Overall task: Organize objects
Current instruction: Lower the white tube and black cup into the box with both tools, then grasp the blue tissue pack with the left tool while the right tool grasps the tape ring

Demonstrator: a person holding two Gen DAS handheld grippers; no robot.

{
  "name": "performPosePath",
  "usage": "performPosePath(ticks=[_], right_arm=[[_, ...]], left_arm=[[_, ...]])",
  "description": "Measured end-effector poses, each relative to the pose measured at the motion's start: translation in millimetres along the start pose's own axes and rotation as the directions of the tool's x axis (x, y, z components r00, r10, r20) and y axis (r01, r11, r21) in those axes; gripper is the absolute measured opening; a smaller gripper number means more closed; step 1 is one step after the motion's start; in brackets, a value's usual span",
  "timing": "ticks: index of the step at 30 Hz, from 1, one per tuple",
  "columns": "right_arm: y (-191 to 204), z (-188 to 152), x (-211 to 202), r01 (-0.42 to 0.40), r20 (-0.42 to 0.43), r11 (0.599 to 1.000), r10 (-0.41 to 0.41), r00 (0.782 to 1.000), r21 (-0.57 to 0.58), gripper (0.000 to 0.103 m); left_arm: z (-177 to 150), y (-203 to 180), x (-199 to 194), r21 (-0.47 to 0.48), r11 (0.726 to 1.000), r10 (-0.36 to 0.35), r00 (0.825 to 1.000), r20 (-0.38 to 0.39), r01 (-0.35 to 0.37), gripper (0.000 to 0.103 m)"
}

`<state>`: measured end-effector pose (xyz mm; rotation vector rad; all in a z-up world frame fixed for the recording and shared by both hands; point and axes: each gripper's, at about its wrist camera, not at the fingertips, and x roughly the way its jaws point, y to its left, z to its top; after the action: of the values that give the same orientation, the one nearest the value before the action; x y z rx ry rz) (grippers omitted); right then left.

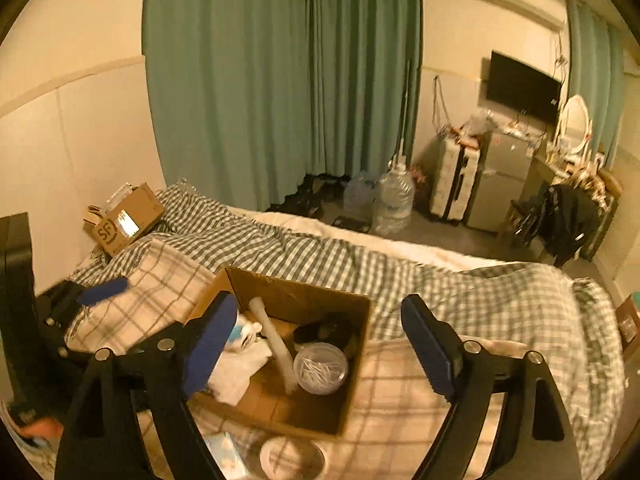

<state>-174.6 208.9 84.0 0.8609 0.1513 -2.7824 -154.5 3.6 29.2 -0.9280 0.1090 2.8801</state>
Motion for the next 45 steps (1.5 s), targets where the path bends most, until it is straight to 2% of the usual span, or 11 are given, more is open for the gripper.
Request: performPosePath(ticks=[2, 6, 10, 16, 23, 30, 35, 38, 40, 43, 45], right_arm=[[-1, -9, -27, 0.017, 0.017, 1.000, -0.017, 1.000, -0.008, 0.090], [-1, -28, -60, 0.042, 0.030, 0.999, -0.042, 0.999, -0.014, 0.093], [4, -56, -69, 0.069, 0.024, 0.997, -0.069, 0.997, -0.024, 0.094], [9, -100, -37, 0.086, -0.037, 0.996, -0.087, 0.996, -0.027, 0.094], [5, -148, 23, 0.087, -0.159, 0.996, -0.089, 0.983, -0.016, 0.094], [0, -167, 45, 0.063, -0.227, 0.998, -0.059, 0.972, 0.012, 0.094], [-1, -168, 48, 0.066, -0.240, 0.998, -0.059, 0.969, 0.019, 0.094], [1, -169, 51, 0.078, -0.253, 0.997, -0.071, 0.965, 0.018, 0.094], [2, -170, 53, 0.083, -0.257, 0.996, -0.077, 0.963, 0.015, 0.094], [2, -170, 55, 0.092, -0.264, 0.996, -0.084, 0.961, 0.016, 0.094], [3, -171, 55, 0.097, -0.265, 0.995, -0.090, 0.960, 0.015, 0.094]], left_arm=[[-7, 1, -20, -0.013, 1.000, 0.008, 1.000, 0.013, -0.008, 0.101], [-27, -1, -45, -0.035, 0.999, 0.023, 0.999, 0.026, -0.022, 0.103], [-52, -4, -52, -0.065, 0.997, 0.033, 0.999, 0.010, -0.032, 0.103], [-95, -18, -21, -0.094, 0.995, 0.031, 0.998, -0.062, -0.037, 0.103], [-143, -45, 34, -0.034, 0.998, 0.039, 0.982, -0.184, -0.046, 0.103], [-183, -65, 63, 0.024, 0.999, -0.024, 0.955, -0.294, 0.033, 0.103], [-192, -77, 83, 0.076, 0.996, -0.024, 0.933, -0.360, 0.055, 0.103], [-191, -77, 91, 0.076, 0.996, -0.025, 0.933, -0.358, 0.056, 0.102], [-190, -73, 94, 0.051, 0.996, -0.052, 0.932, -0.359, 0.076, 0.088], [-191, -68, 90, 0.021, 0.995, -0.087, 0.927, -0.364, 0.102, 0.087], [-187, -65, 77, 0.022, 0.996, -0.078, 0.939, -0.336, 0.091, 0.087]])
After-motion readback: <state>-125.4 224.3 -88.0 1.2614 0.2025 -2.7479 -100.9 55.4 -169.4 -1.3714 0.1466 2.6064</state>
